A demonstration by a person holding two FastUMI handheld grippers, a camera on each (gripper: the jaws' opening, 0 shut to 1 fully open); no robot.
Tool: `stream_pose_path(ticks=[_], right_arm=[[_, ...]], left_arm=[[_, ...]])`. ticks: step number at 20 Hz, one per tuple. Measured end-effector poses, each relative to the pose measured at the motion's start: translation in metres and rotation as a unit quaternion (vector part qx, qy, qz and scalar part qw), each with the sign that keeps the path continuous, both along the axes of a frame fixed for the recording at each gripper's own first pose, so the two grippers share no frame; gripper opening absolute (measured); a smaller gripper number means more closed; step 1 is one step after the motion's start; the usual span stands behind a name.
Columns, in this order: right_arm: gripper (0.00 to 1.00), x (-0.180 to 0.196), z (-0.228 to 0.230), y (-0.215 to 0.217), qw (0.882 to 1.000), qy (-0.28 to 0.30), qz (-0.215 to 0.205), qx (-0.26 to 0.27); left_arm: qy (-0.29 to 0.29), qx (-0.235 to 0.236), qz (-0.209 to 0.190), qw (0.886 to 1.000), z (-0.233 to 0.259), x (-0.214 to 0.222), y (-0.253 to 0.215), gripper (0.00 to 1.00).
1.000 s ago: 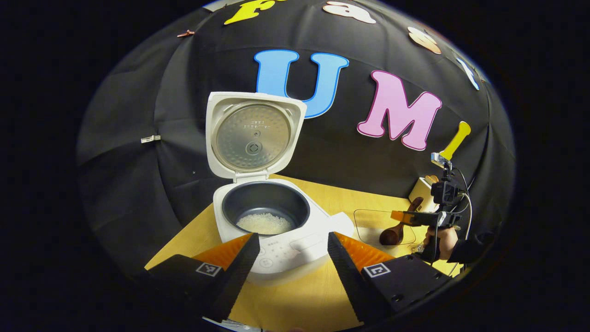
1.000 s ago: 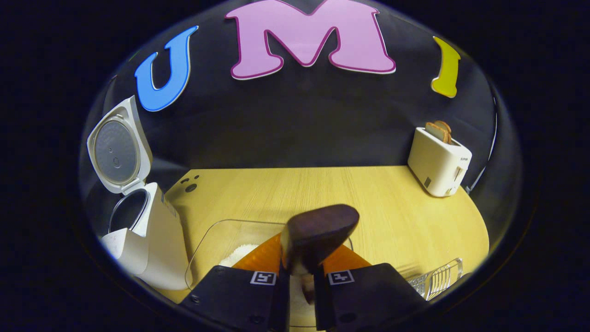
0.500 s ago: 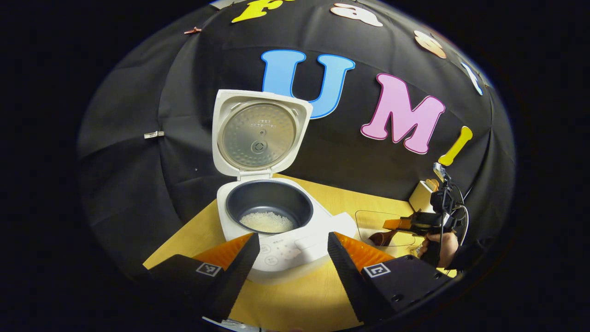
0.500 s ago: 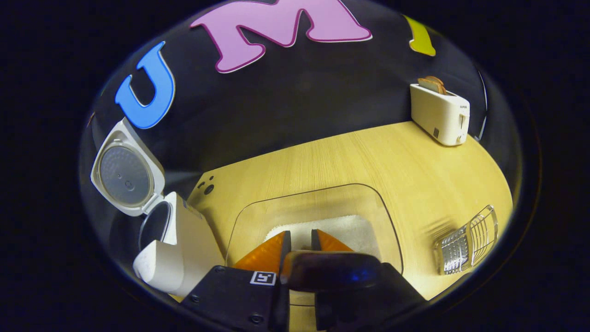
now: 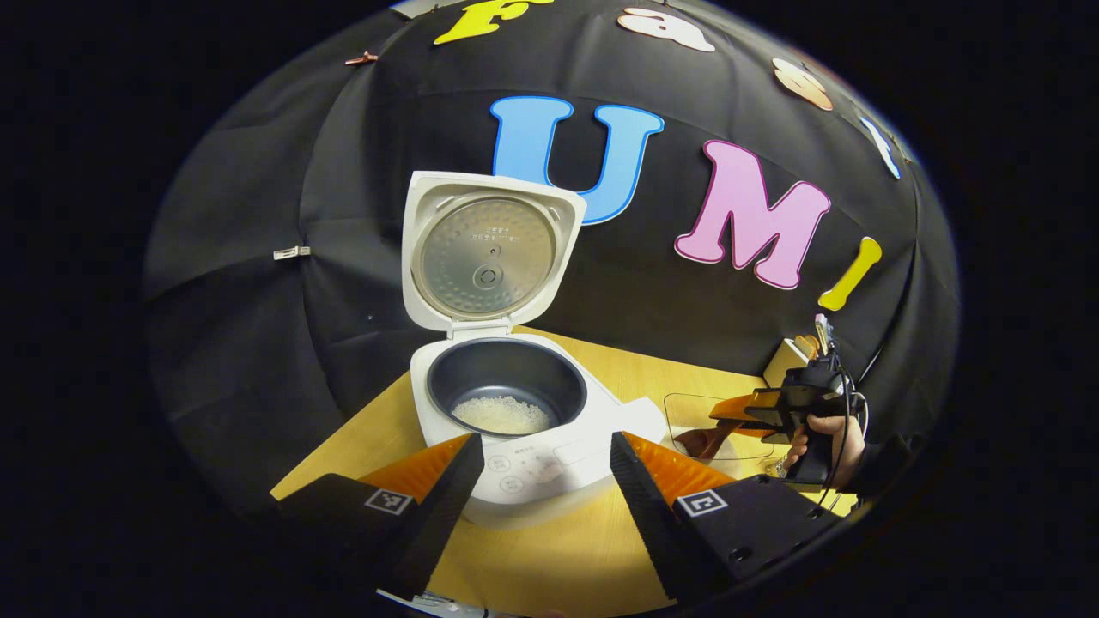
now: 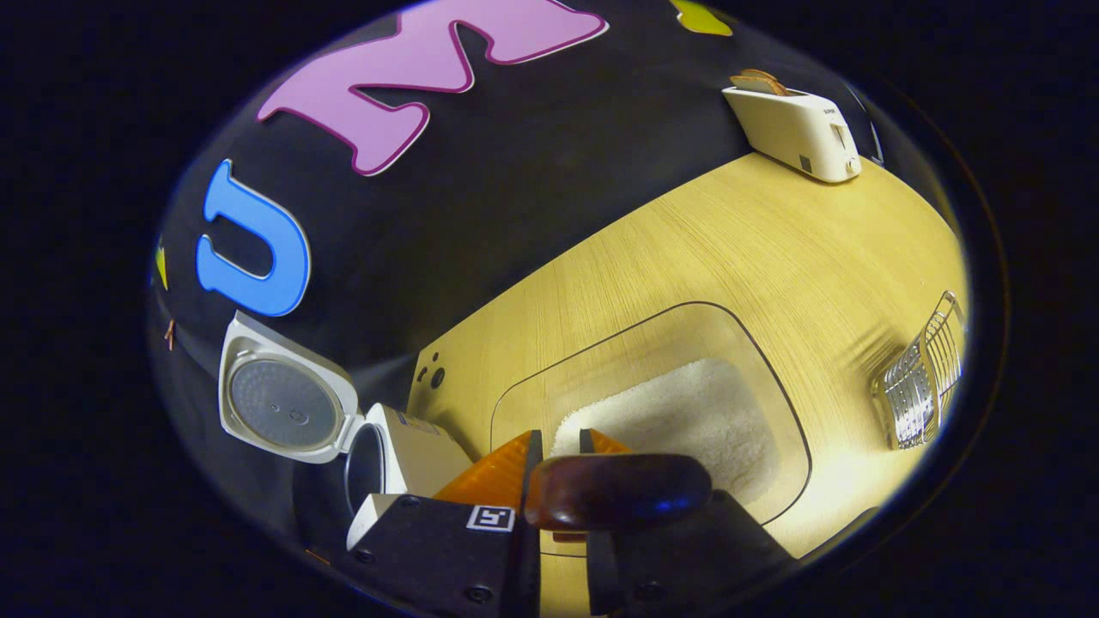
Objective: Close the left gripper, press the button to open the rice cooker; take a wooden spoon from the chopstick holder with the right hand, scoop a spoonful of rice and pour it into the rice cooker, then put the wooden spoon back into the chopstick holder.
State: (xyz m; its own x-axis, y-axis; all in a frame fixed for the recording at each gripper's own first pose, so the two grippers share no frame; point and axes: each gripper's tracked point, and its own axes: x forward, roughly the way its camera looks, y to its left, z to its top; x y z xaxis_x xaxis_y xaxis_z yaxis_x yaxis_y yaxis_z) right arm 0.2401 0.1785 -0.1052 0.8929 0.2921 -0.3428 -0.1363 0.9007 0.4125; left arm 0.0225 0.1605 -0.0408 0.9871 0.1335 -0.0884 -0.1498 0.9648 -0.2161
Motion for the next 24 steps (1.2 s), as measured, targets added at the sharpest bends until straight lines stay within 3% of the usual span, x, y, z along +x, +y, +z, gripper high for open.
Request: stream_pose_path(ticks=[7, 8, 9, 10, 17, 24], right_arm=[[0.14, -0.001, 0.019, -0.025, 0.998, 0.010, -0.030, 0.058], [0.14, -0.001, 0.026, -0.028, 0.997, 0.005, -0.032, 0.066], [0.14, -0.002, 0.032, -0.031, 0.997, 0.001, -0.035, 0.074], [0.25, -0.002, 0.038, -0.034, 0.996, -0.001, -0.038, 0.083], [0.23, -0.007, 0.050, -0.047, 0.989, 0.008, -0.060, 0.138], [0.23, -0.016, 0.102, -0.023, 0.984, -0.016, -0.045, 0.174]], left_arm=[[-0.003, 0.005, 0.007, 1.000, 0.005, -0.002, 0.004, 0.96], [-0.003, 0.006, 0.007, 1.000, 0.006, -0.002, 0.004, 0.92], [-0.004, 0.008, 0.007, 1.000, 0.006, -0.002, 0.004, 0.96], [-0.004, 0.009, 0.006, 1.000, 0.006, -0.003, 0.004, 0.96], [-0.005, 0.011, 0.003, 1.000, 0.008, -0.005, 0.001, 0.96], [-0.009, 0.015, 0.002, 1.000, 0.008, -0.012, 0.001, 0.96]])
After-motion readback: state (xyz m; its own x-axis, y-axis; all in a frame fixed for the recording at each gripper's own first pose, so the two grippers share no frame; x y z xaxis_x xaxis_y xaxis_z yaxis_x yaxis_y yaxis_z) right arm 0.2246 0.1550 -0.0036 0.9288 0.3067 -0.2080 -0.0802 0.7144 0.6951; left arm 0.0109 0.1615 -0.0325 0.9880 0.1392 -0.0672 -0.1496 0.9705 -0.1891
